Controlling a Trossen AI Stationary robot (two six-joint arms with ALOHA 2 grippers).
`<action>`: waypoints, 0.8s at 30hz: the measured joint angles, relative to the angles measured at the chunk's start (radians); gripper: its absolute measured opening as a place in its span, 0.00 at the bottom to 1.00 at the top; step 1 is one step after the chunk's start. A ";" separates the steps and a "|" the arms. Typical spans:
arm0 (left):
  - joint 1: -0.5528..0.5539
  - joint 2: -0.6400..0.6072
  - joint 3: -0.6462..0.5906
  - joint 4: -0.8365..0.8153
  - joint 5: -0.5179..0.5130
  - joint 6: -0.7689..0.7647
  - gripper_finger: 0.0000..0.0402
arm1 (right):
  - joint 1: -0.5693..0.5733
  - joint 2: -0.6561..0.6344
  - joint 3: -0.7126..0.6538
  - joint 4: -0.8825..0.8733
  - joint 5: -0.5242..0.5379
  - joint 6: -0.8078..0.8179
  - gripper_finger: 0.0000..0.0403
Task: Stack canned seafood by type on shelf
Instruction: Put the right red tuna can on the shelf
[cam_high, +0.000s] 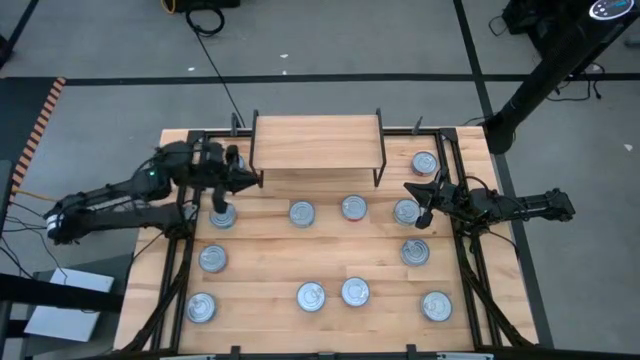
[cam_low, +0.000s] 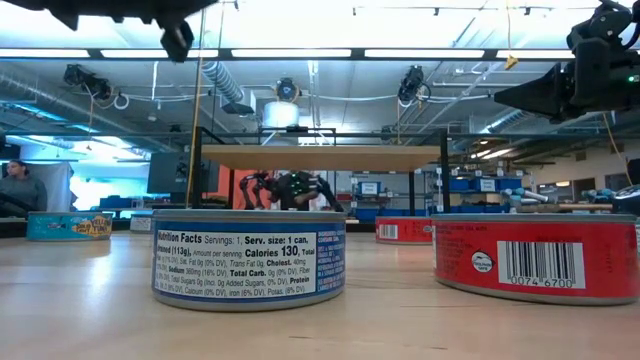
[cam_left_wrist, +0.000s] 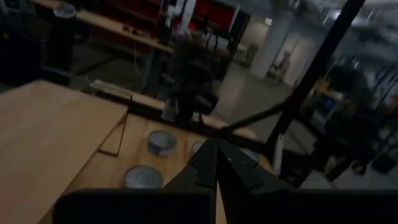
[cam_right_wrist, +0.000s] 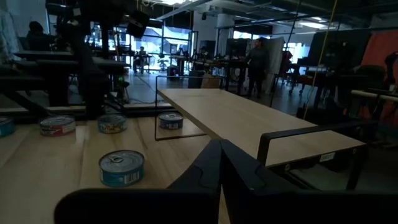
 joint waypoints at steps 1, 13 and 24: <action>-0.008 0.020 0.000 0.003 -0.023 0.001 0.03 | 0.000 0.000 0.000 0.000 0.000 0.000 0.05; -0.193 0.303 0.002 0.173 -0.084 -0.078 0.03 | 0.000 0.000 0.000 0.000 0.000 0.000 0.05; -0.239 0.431 0.046 0.116 -0.065 -0.008 0.03 | 0.000 0.000 0.000 0.000 0.000 0.000 0.05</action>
